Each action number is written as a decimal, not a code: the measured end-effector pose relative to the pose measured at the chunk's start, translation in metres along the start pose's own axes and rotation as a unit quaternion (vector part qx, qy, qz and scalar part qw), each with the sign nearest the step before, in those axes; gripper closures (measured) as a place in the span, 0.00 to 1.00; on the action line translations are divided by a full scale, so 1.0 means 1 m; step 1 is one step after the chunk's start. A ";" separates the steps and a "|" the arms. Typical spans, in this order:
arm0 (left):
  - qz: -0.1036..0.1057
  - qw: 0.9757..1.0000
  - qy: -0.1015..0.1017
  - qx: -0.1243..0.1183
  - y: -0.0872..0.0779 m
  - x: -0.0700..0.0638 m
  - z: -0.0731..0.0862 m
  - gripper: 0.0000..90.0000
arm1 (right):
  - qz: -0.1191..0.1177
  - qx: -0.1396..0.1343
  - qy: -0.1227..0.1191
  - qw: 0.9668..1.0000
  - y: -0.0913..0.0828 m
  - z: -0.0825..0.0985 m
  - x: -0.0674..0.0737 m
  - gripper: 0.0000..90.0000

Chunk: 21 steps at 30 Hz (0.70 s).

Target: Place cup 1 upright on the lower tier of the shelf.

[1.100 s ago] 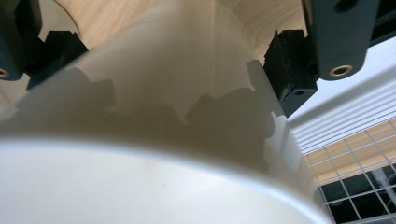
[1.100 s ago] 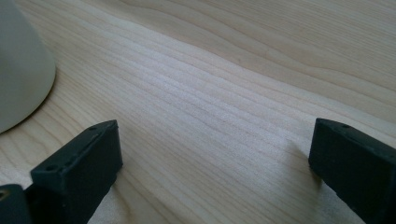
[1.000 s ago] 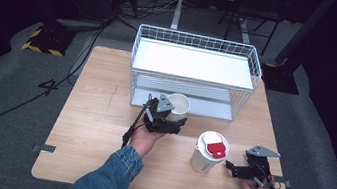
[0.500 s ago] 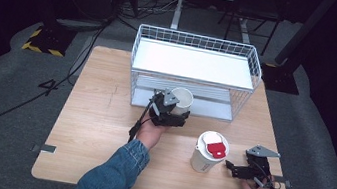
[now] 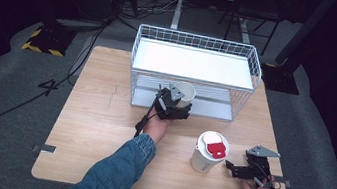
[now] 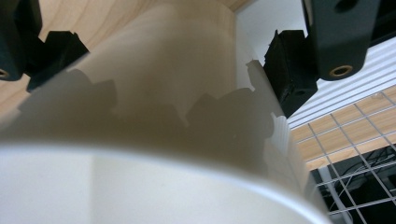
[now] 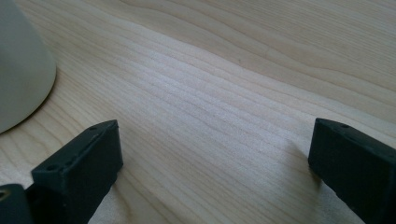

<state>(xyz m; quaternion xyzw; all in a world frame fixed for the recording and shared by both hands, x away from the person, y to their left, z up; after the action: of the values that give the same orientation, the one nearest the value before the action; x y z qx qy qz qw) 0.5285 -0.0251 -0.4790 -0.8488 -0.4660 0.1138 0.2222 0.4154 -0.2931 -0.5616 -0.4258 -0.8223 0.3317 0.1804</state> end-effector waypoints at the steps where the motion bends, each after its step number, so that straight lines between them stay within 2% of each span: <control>1: 0.000 1.000 -0.005 -0.001 0.002 0.000 0.000 0.25 | 0.000 0.000 0.000 1.000 0.000 0.000 0.000 0.03; 8: -0.006 1.000 -0.011 -0.003 0.016 0.005 0.001 0.25 | 0.000 0.000 0.000 1.000 0.000 0.000 0.000 0.03; 13: -0.013 0.999 -0.040 -0.005 0.025 0.011 0.002 0.25 | 0.000 0.000 0.000 1.000 0.000 0.000 0.000 0.03; 17: -0.028 0.999 -0.040 -0.007 0.032 0.013 0.003 0.25 | -0.001 0.000 0.000 1.000 0.000 0.000 0.000 0.03; 21: -0.033 0.998 -0.043 -0.010 0.037 0.014 0.000 0.25 | -0.001 0.000 0.000 1.000 0.000 0.000 0.000 0.03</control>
<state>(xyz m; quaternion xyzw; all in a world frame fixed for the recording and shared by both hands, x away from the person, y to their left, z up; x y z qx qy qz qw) 0.5636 -0.0307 -0.4972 -0.8293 -0.5044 0.1382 0.1969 0.4154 -0.2930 -0.5615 -0.4252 -0.8227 0.3314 0.1801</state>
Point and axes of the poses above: each handheld gripper's, and its own axes: y roughly forward along the jaws, z roughly out of its underside, x roughly to its left, the point moved 8 cm from there along y, roughly forward along the jaws, and after that the axes turned 2 degrees about -z, right-handed, at the moved point
